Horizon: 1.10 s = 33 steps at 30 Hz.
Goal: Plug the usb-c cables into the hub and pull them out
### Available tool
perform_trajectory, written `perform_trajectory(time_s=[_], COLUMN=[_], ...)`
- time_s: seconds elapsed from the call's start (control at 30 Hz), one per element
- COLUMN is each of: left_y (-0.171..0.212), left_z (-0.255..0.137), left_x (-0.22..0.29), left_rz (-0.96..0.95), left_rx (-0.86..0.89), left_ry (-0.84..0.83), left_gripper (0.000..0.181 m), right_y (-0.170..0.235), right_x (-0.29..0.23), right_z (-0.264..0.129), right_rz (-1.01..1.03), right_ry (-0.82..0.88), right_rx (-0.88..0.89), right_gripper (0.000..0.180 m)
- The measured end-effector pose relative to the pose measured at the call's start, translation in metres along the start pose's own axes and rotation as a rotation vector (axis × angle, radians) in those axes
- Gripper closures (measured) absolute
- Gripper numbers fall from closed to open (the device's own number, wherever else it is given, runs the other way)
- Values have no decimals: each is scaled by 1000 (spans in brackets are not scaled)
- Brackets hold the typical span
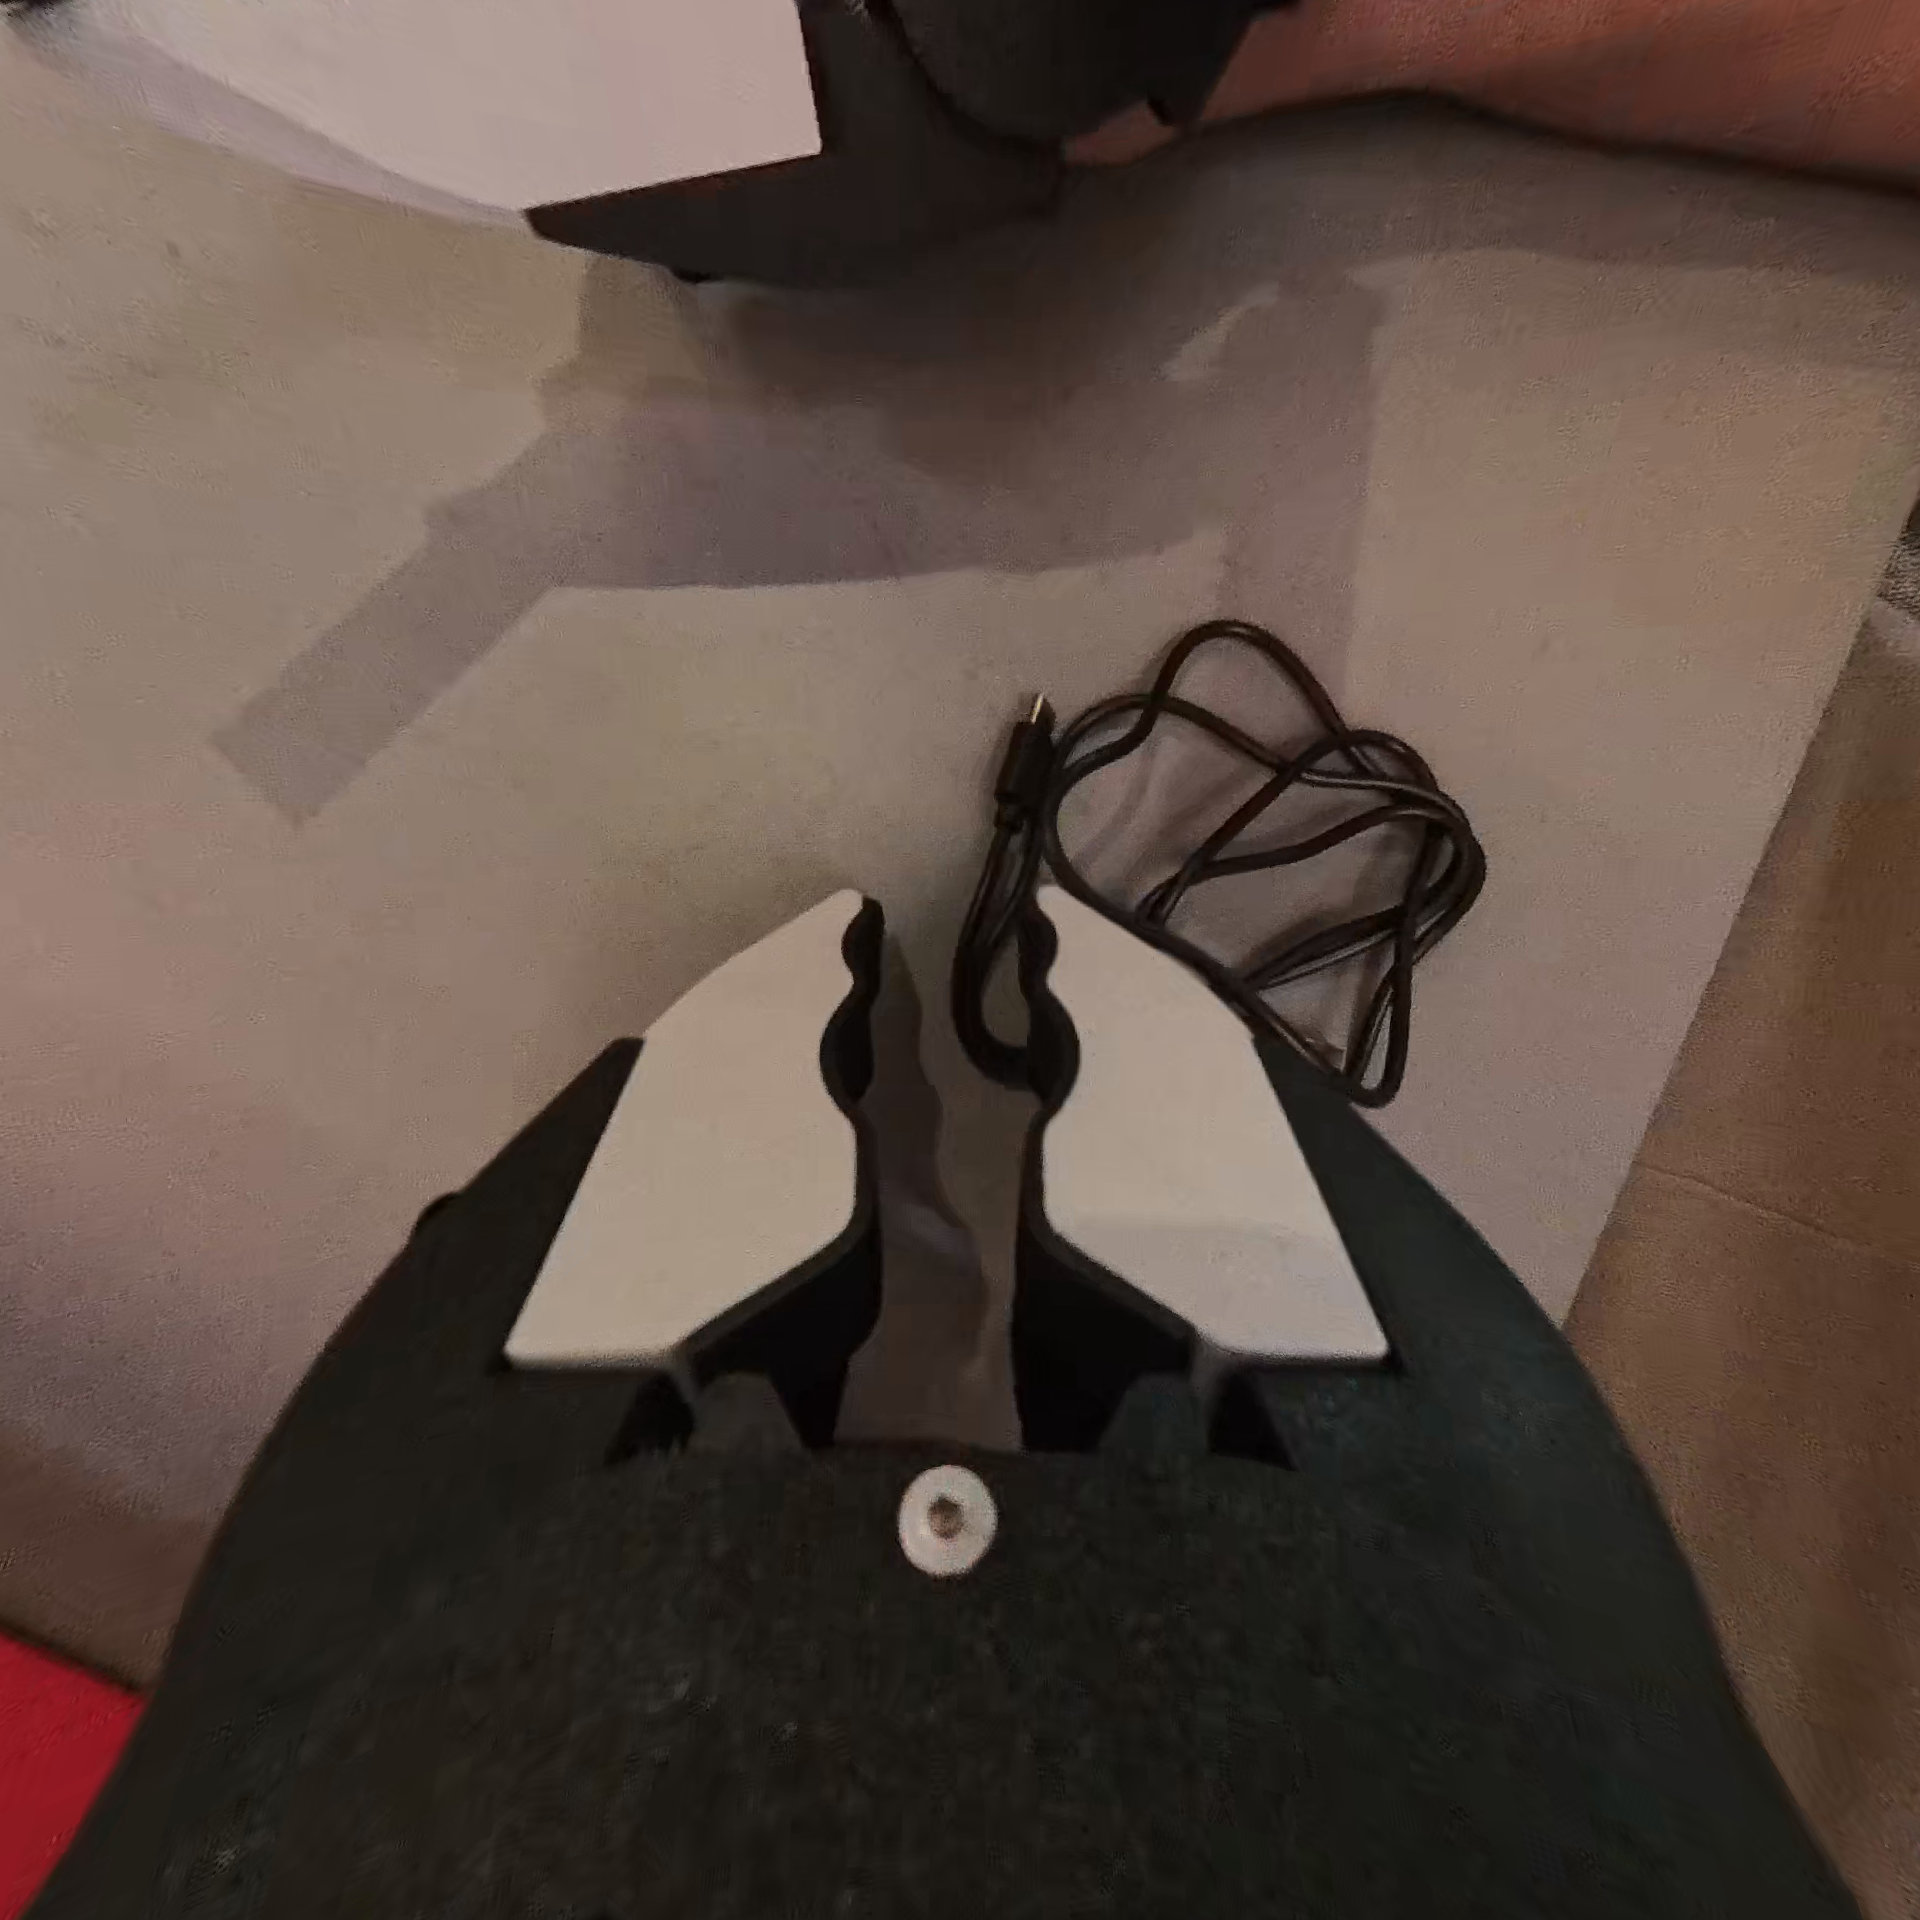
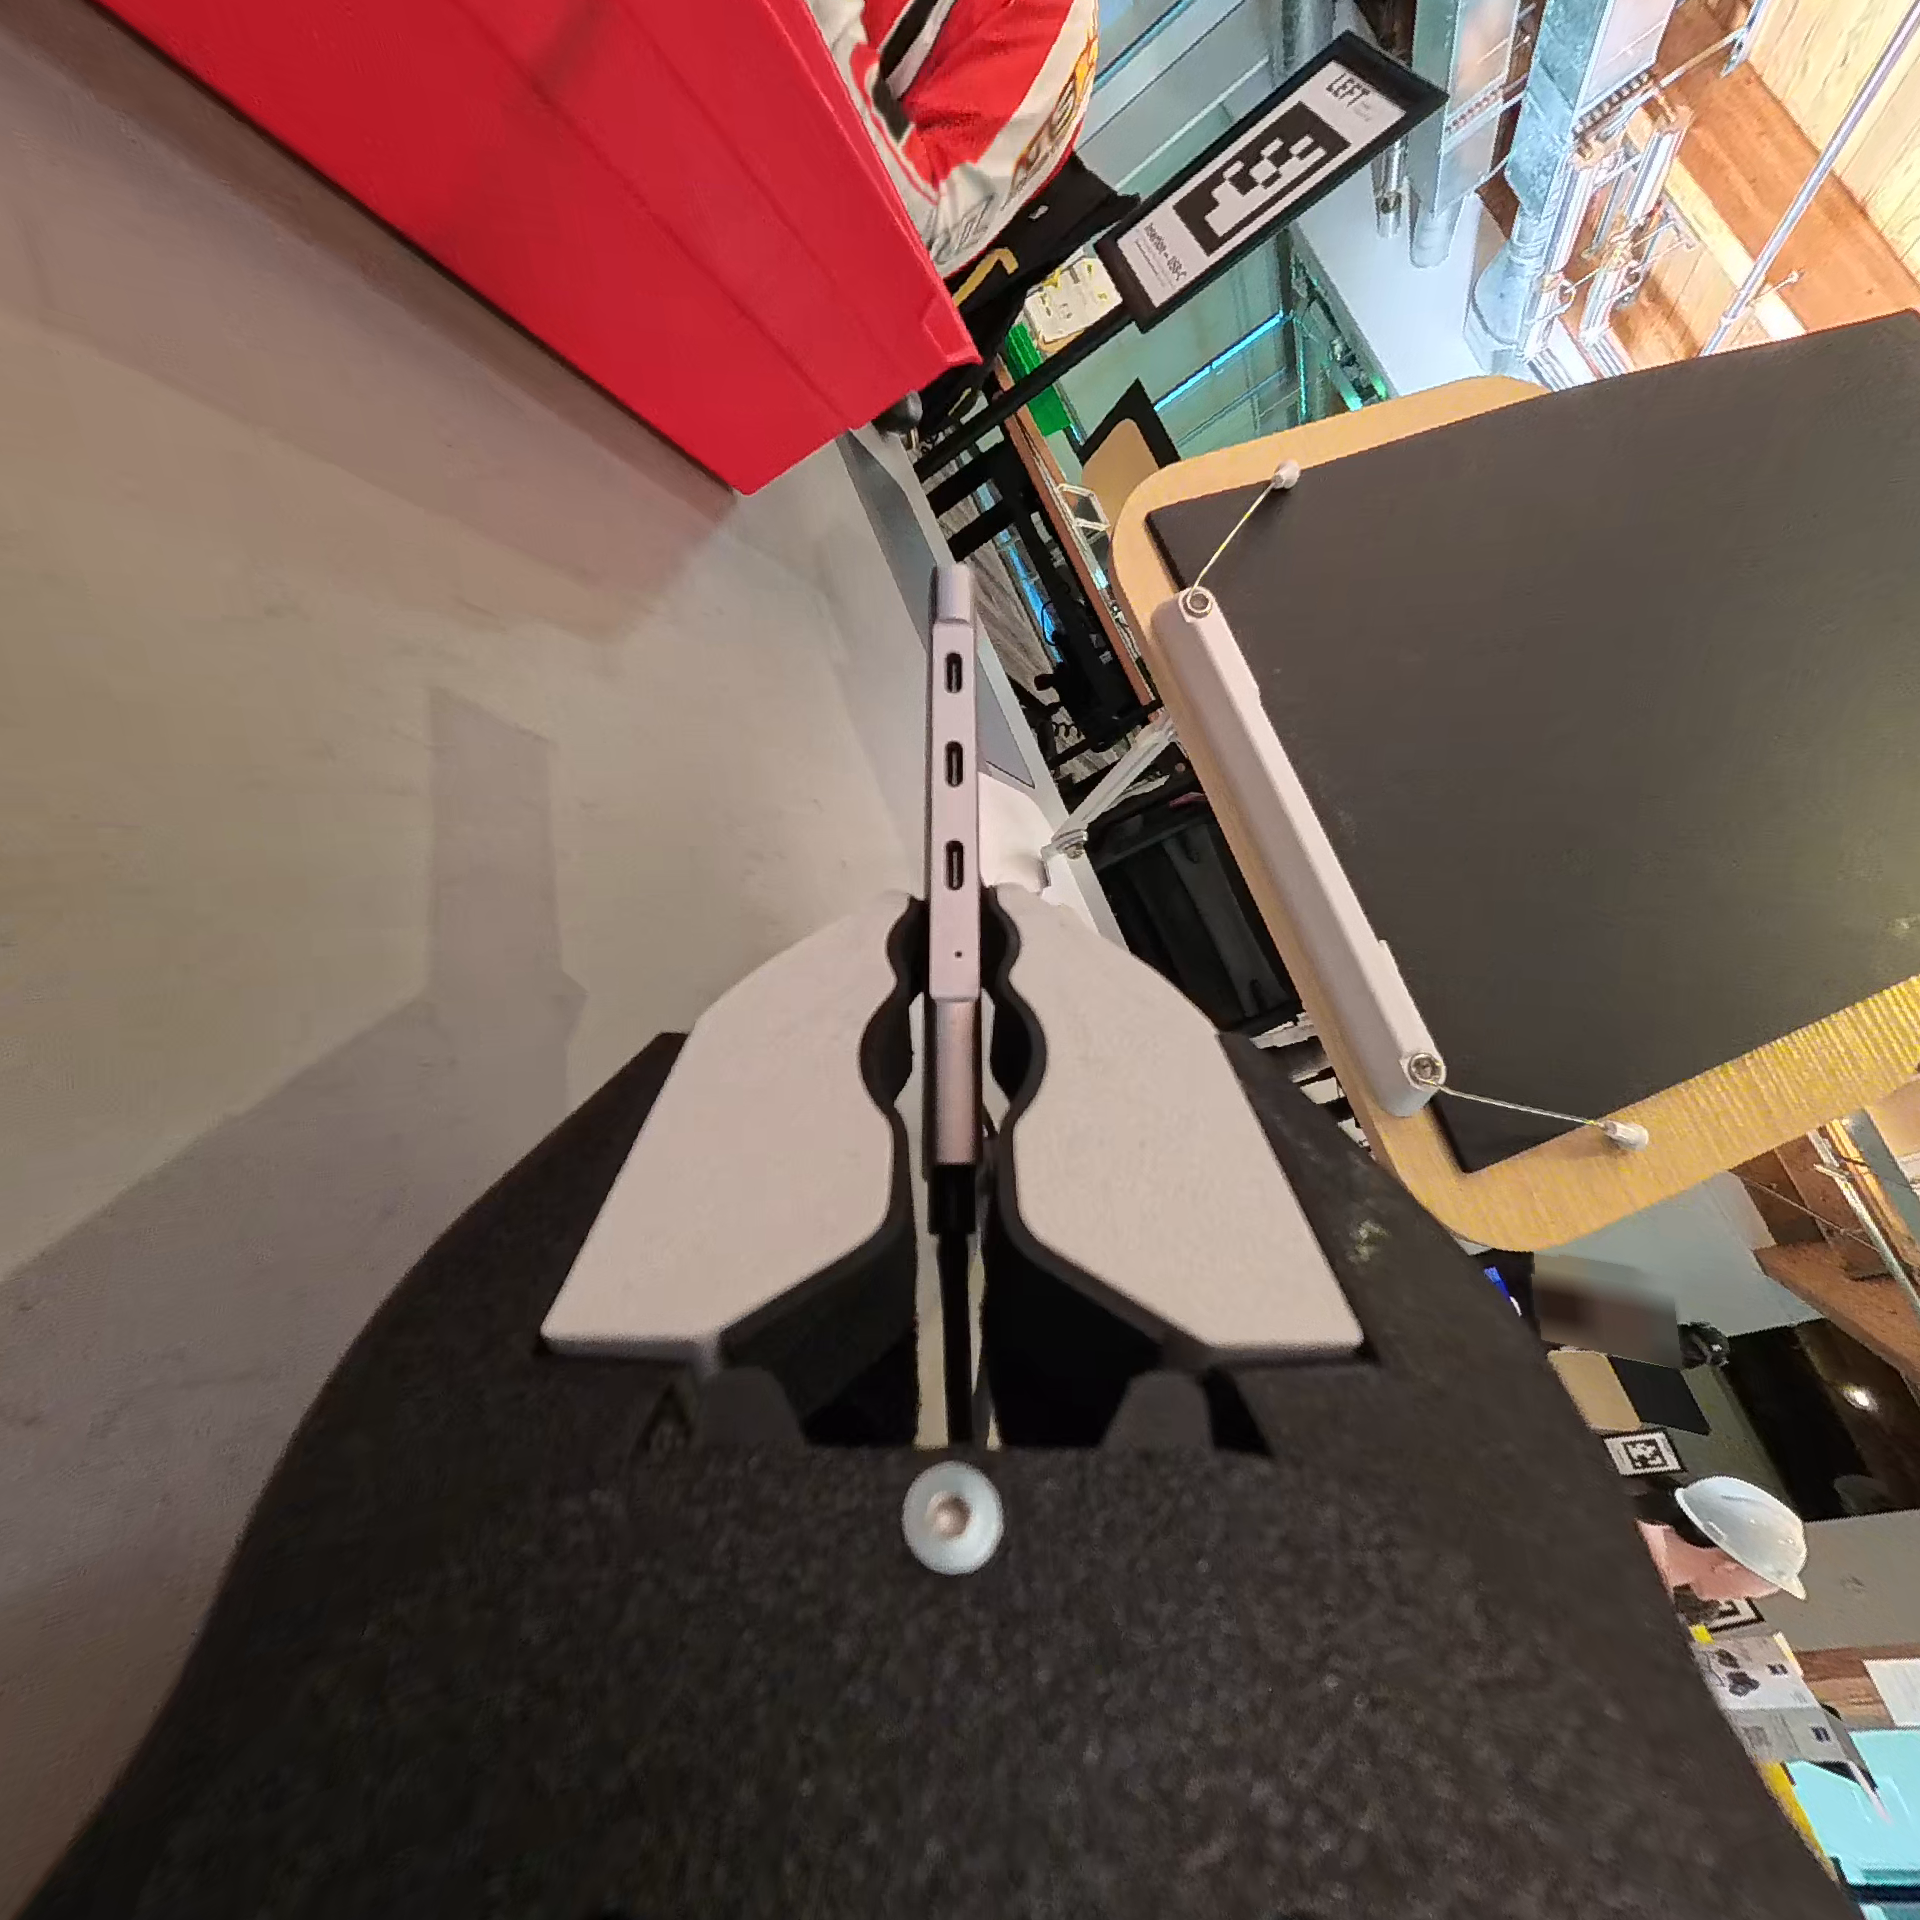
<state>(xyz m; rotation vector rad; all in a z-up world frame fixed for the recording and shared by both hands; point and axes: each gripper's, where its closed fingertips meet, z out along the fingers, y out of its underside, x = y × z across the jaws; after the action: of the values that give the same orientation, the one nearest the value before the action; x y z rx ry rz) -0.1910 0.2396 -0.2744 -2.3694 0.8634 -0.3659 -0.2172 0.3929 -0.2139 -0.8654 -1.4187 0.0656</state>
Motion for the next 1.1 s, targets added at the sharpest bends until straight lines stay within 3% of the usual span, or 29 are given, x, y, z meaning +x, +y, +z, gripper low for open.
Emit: perform_trajectory(time_s=[0.07,0.1,0.33,0.53,0.7,1.1], left_y=[3,1,-11,-34,-58,-71], left_z=[8,10,-9,-43,-69,-65], left_x=[0,4,3,-14,-26,-32], left_rz=[13,28,-14,-315,-596,-803], left_rx=[-34,-30,33,196,443,616], left_ry=[11,33,55,140,248,283], left_gripper=[160,171,179,179,179,180], right_y=[-1,-1,-8,-36,-53,-62], right_x=[0,0,-1,7,11,-1], right_z=[0,0,-2,-16,-23,-21], right_rz=[0,-2,-65,-208,-281,-354], right_ry=[-2,-2,12,114,197,199], right_rx=[2,3,27,128,134,106], right_gripper=[171,171,171,171,171,171])
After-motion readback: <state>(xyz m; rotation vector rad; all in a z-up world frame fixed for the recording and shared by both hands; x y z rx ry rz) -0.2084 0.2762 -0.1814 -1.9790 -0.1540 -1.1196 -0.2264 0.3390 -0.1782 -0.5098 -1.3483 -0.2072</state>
